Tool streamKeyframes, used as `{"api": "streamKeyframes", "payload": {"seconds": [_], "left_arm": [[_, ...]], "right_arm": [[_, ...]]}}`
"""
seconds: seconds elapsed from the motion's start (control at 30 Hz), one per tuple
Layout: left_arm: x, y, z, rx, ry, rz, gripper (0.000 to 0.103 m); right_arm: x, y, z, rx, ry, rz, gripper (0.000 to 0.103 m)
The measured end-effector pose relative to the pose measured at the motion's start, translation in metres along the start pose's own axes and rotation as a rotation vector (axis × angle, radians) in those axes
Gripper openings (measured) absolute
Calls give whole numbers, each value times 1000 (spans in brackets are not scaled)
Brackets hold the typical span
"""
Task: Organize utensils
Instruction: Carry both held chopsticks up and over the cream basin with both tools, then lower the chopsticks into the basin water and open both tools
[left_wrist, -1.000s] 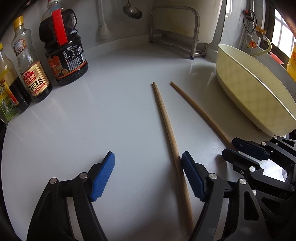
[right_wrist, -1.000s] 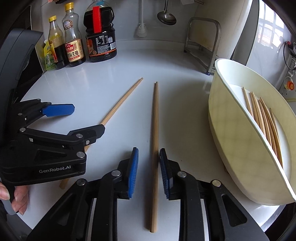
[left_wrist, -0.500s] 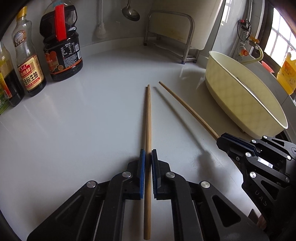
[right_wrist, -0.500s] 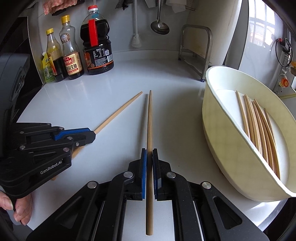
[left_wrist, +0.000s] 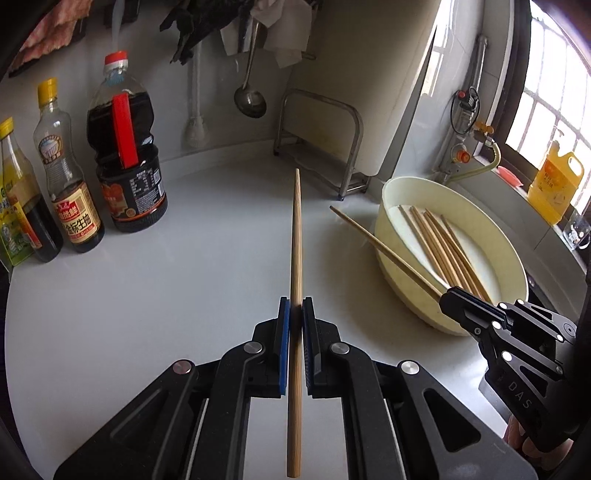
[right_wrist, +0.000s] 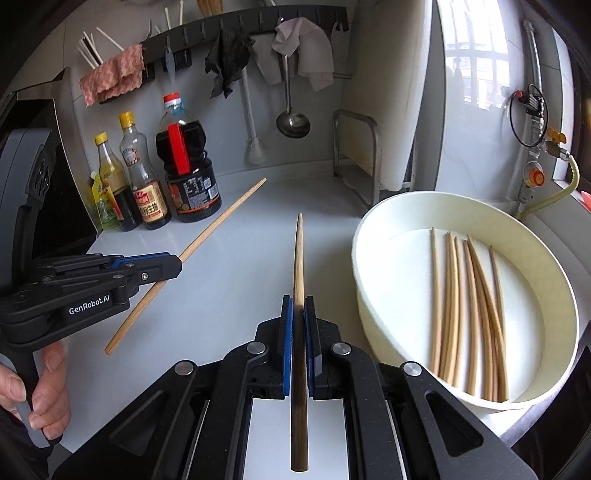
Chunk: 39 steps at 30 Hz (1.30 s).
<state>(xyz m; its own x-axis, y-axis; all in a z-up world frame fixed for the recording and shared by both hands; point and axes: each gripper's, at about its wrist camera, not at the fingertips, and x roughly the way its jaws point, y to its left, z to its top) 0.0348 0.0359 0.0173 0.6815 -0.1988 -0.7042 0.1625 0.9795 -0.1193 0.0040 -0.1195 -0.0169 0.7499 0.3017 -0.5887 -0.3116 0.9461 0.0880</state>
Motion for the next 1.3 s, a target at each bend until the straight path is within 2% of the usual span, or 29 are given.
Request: {"api": "streamKeyframes", "payload": {"seconds": [0.3,0.6,0.87,1.13,1.3], "left_arm": [[15,-77,41,89,-24,-108,7],[56,-145,62,159,12,-171,7],[79,-166,65,183,40,-182,7],[98,-163,62,169,90,-179,7],[105,-168,61,185,94,-170,8]], "right_arm": [[-34,-79,22,150,-90,-111,6],[-43,-139,20,269,-95,-184,6],[-39,-166,15,320,-63,-216,6],[-22,-166,10,324,-18,-212,6],[-17,-167,9,329,-9,-213,6]]}}
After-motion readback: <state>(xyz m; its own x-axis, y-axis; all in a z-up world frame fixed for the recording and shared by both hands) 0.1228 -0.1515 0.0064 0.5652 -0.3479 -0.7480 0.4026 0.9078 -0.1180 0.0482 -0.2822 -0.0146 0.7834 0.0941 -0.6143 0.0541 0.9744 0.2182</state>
